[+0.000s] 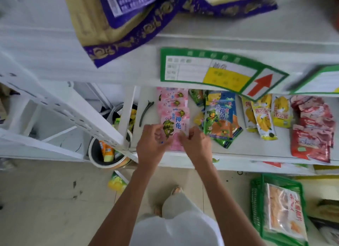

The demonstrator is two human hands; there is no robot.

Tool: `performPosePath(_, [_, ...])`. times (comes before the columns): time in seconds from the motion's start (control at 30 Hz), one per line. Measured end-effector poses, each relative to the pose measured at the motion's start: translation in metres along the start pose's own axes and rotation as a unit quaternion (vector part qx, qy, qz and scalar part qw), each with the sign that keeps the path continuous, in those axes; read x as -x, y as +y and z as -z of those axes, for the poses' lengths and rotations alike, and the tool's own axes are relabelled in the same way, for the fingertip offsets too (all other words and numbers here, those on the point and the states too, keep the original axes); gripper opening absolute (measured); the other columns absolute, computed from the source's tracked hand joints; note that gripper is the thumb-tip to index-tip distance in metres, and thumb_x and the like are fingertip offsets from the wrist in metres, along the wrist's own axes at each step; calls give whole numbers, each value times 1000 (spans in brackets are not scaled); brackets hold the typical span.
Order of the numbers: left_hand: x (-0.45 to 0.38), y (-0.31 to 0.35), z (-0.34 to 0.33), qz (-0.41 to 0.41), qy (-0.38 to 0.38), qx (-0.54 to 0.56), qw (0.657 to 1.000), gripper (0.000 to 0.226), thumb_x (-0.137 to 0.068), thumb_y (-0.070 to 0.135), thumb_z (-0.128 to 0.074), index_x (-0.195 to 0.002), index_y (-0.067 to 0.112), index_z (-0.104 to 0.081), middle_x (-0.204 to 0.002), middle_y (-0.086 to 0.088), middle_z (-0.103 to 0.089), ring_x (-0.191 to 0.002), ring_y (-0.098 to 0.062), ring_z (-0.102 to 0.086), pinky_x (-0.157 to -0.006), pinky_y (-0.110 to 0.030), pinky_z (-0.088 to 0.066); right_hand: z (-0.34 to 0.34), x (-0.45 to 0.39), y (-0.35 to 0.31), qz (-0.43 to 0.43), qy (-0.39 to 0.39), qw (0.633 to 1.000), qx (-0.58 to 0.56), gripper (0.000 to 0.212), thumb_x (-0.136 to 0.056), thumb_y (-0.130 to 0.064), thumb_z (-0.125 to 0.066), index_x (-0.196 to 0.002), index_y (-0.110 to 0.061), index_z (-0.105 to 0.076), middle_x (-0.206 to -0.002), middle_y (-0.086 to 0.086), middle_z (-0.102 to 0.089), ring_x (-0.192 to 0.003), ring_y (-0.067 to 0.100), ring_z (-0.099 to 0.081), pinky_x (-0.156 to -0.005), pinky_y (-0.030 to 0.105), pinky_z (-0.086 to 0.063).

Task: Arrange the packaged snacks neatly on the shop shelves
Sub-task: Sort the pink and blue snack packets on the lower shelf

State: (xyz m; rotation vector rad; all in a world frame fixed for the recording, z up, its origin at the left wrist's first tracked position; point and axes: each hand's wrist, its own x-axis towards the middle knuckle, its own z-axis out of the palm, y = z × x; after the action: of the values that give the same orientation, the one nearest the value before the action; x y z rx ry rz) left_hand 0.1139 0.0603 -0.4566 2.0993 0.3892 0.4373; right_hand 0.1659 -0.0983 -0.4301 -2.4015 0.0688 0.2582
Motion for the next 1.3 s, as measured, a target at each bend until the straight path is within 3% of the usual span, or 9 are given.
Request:
performPosePath(0.13, [3,1,3,-27,-2,-94,995,60,-72,70,-79,-113,28,-65,-114,5,-60,-72,6,-54,-50,-13,-47,30,-22,-14,16,38,999,20,31,-100,-37,-67,-112,-10,-58,-91,-4,-63,-62,5,-52,-52,17,-35])
performPosePath(0.27, [12,2,-3,-101,-33,-151,983,68,-68,72,-84,-115,24,-70,-116,3,-59,-79,7,-52,-54,-15,-50,48,-84,-63,63,72,994,62,14,-105,-26,-53,-101,-13,-55,-83,-6,-53,-65,4,-49,-56,22,-45])
performPosePath(0.4, [16,2,-6,-98,-57,-196,974,64,-70,67,-85,-118,28,-68,-119,4,-57,-101,-6,-57,-63,-23,-57,31,-149,-100,62,24,984,164,33,-103,-50,-49,-102,-18,-55,-94,-1,-55,-85,19,-55,-72,30,-48])
performPosePath(0.6, [18,1,-4,-104,-72,-214,969,59,-76,58,-83,-122,27,-63,-122,3,-55,-103,-7,-56,-65,-16,-49,16,-178,-116,59,-48,973,220,42,-92,-53,-71,-99,-17,-50,-89,0,-54,-81,19,-55,-67,30,-45])
performPosePath(0.8, [13,-2,-3,-135,-81,-228,961,51,-80,50,-82,-119,23,-64,-119,1,-56,-101,-12,-58,-58,-21,-50,40,-202,-111,37,-40,993,-100,14,-101,-23,-61,-89,-20,-55,-80,-10,-51,-65,3,-44,-55,12,-40])
performPosePath(0.97, [17,2,-4,-139,-76,-237,958,46,-80,44,-83,-116,22,-64,-116,1,-55,-99,-14,-57,-57,-21,-47,77,-188,-76,-65,18,927,-368,11,-97,-26,-57,-100,-18,-50,-92,-4,-56,-74,7,-49,-67,22,-43])
performPosePath(1.03, [17,3,-4,-135,-78,-242,958,46,-82,44,-81,-117,21,-63,-116,2,-54,-98,-15,-56,-58,-24,-50,95,-181,-71,-84,83,869,-481,6,-95,-17,-54,-101,-13,-53,-88,-1,-57,-73,11,-49,-66,25,-43])
performPosePath(1.17, [18,7,-6,-121,-70,-241,960,43,-84,44,-79,-117,24,-63,-117,4,-55,-97,-12,-55,-59,-20,-44,112,-130,-58,-2,123,847,-517,3,-91,-13,-68,-91,-11,-66,-84,11,-67,-80,24,-61,-70,37,-50])
performPosePath(1.3, [20,11,-2,-106,-39,-154,982,22,-95,29,-70,-117,23,-67,-114,8,-58,-88,-2,-56,-60,-14,-43,75,-60,-20,-49,-13,848,-528,36,-92,-26,-77,-114,1,-66,-110,29,-73,-93,40,-74,-82,54,-63])
